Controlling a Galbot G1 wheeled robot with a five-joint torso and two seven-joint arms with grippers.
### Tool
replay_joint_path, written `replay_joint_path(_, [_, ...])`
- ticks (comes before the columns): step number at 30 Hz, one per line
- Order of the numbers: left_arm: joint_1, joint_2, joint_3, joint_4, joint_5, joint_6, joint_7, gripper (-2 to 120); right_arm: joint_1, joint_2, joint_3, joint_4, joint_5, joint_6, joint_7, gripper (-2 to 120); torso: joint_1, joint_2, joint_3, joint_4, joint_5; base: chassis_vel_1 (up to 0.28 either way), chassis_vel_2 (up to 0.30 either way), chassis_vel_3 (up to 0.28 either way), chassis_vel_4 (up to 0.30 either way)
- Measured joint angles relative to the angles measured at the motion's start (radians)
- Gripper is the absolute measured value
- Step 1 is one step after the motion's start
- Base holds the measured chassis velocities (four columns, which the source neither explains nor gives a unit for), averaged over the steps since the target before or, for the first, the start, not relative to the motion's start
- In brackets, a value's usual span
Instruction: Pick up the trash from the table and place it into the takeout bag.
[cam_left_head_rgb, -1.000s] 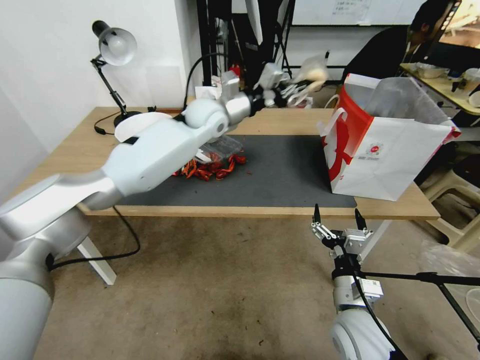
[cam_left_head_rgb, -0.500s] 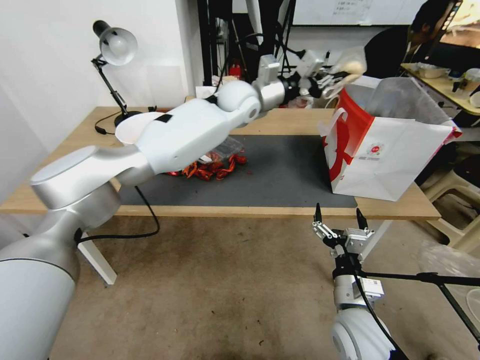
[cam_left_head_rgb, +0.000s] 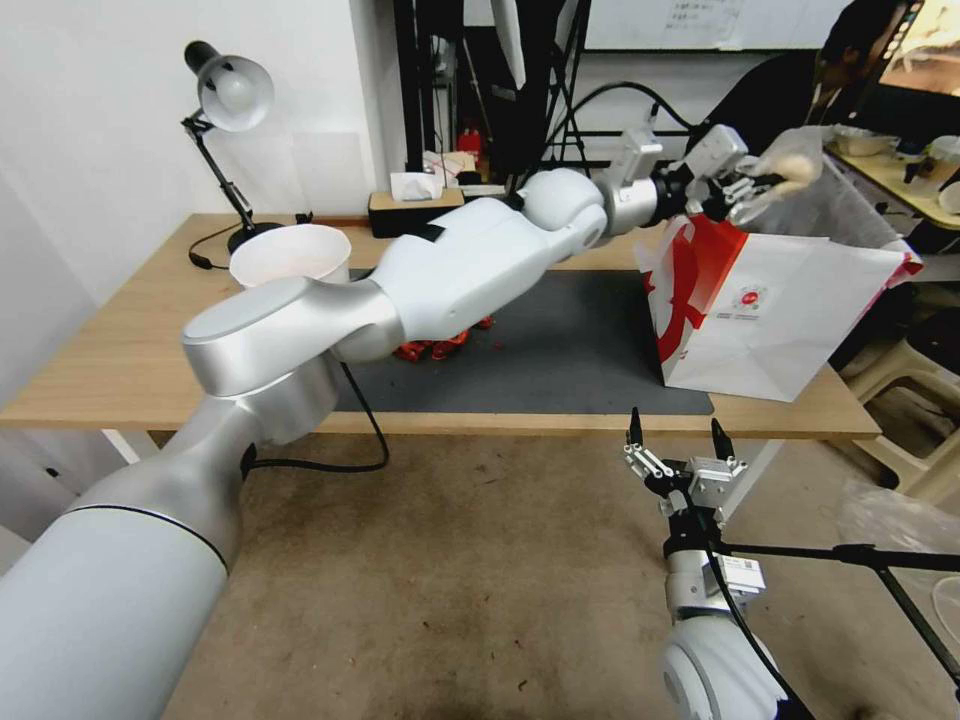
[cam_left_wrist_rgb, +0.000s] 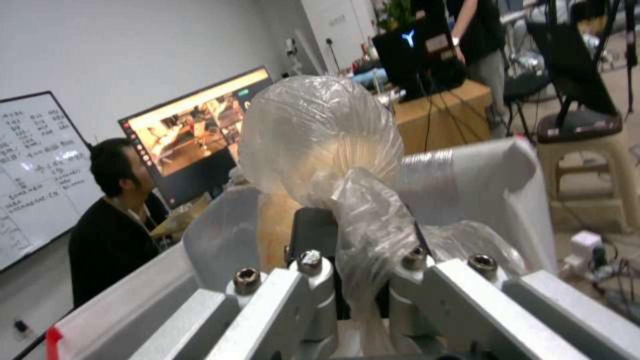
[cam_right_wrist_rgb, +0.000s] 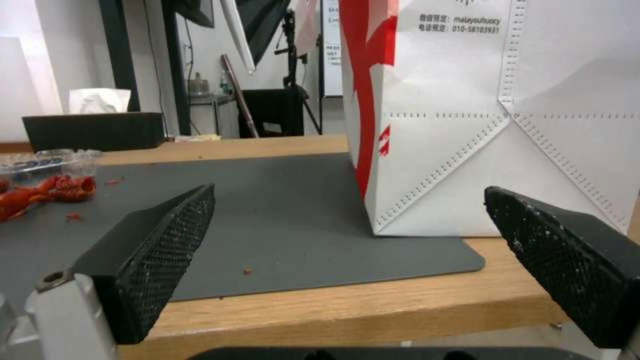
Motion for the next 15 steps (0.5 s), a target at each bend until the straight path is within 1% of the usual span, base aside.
replay_joint_path(1, [-0.001, 0.000, 0.000, 0.004, 0.005, 0.000, 0.001, 5, 0.000, -0.001, 0.001, -0.002, 0.000, 0.001, 0.000, 100, 0.000, 0.000, 0.000, 0.0002, -0.0001, 0.000, 0.000, 0.000, 0.000])
replay_joint_path(2, [-0.001, 0.000, 0.000, 0.006, 0.008, 0.000, 0.000, 11, 0.000, -0.001, 0.001, -0.003, 0.001, 0.002, 0.000, 100, 0.000, 0.000, 0.000, 0.0002, -0.0001, 0.000, 0.000, 0.000, 0.000])
replay_joint_path(3, [-0.001, 0.001, 0.000, 0.007, 0.010, 0.000, 0.000, 15, 0.000, 0.000, 0.001, -0.003, 0.001, 0.003, 0.000, 100, 0.000, 0.000, 0.000, 0.0003, -0.0001, 0.000, 0.000, 0.000, 0.000])
replay_joint_path(4, [-0.001, 0.001, 0.000, 0.007, 0.010, 0.000, 0.000, 15, 0.000, 0.000, 0.001, -0.003, 0.001, 0.003, 0.000, 100, 0.000, 0.000, 0.000, 0.0003, -0.0001, 0.000, 0.000, 0.000, 0.000])
replay_joint_path(6, [-0.001, 0.001, 0.000, 0.007, 0.012, 0.000, -0.001, 26, 0.001, 0.002, 0.001, -0.004, 0.001, 0.003, 0.000, 100, 0.000, 0.000, 0.000, -0.0001, -0.0001, 0.000, 0.000, 0.000, 0.000])
replay_joint_path(7, [-0.001, 0.002, 0.000, 0.006, 0.012, 0.000, -0.002, 29, 0.002, 0.002, 0.000, -0.004, 0.001, 0.003, 0.000, 100, 0.000, 0.000, 0.000, 0.0000, -0.0001, 0.000, 0.000, 0.000, 0.000])
replay_joint_path(8, [-0.001, 0.002, 0.000, 0.006, 0.012, 0.000, -0.002, 29, 0.002, 0.002, 0.000, -0.004, 0.001, 0.003, 0.000, 100, 0.000, 0.000, 0.000, 0.0000, -0.0001, 0.000, 0.000, 0.000, 0.000])
replay_joint_path(9, [-0.001, 0.003, -0.001, 0.005, 0.012, 0.000, -0.004, 34, 0.003, 0.003, -0.001, -0.004, 0.001, 0.003, 0.000, 100, 0.000, 0.000, 0.000, -0.0001, -0.0001, 0.000, 0.000, 0.000, 0.000])
replay_joint_path(10, [-0.001, 0.003, -0.001, 0.003, 0.012, 0.000, -0.005, 37, 0.003, 0.003, -0.001, -0.004, 0.001, 0.003, 0.000, 100, 0.000, 0.000, 0.000, 0.0000, -0.0001, 0.000, 0.000, 0.000, 0.000])
replay_joint_path(11, [-0.001, 0.004, -0.002, 0.000, 0.011, -0.001, -0.006, 44, 0.003, 0.003, -0.002, -0.004, 0.001, 0.003, 0.000, 100, 0.000, 0.000, 0.000, 0.0000, -0.0001, 0.000, 0.000, 0.000, 0.000])
replay_joint_path(12, [-0.001, 0.004, -0.002, 0.000, 0.011, -0.001, -0.006, 44, 0.003, 0.003, -0.002, -0.004, 0.001, 0.003, 0.000, 100, 0.000, 0.000, 0.000, 0.0000, -0.0001, 0.000, 0.000, 0.000, 0.000])
replay_joint_path(13, [-0.003, 0.004, -0.002, -0.002, 0.011, -0.001, -0.006, 48, 0.002, 0.002, -0.002, -0.004, 0.001, 0.004, 0.000, 100, 0.000, 0.000, 0.000, 0.0000, -0.0001, 0.000, 0.000, 0.000, 0.000])
replay_joint_path(14, [-0.005, 0.004, -0.002, -0.004, 0.010, -0.001, -0.007, 55, 0.001, 0.002, -0.002, -0.004, 0.001, 0.005, 0.000, 100, 0.000, 0.000, 0.000, -0.0001, -0.0001, 0.000, 0.000, 0.000, 0.000])
replay_joint_path(15, [-0.005, 0.004, -0.002, -0.004, 0.010, -0.001, -0.007, 55, 0.001, 0.002, -0.002, -0.004, 0.001, 0.005, 0.000, 100, 0.000, 0.000, 0.000, -0.0001, -0.0001, 0.000, 0.000, 0.000, 0.000])
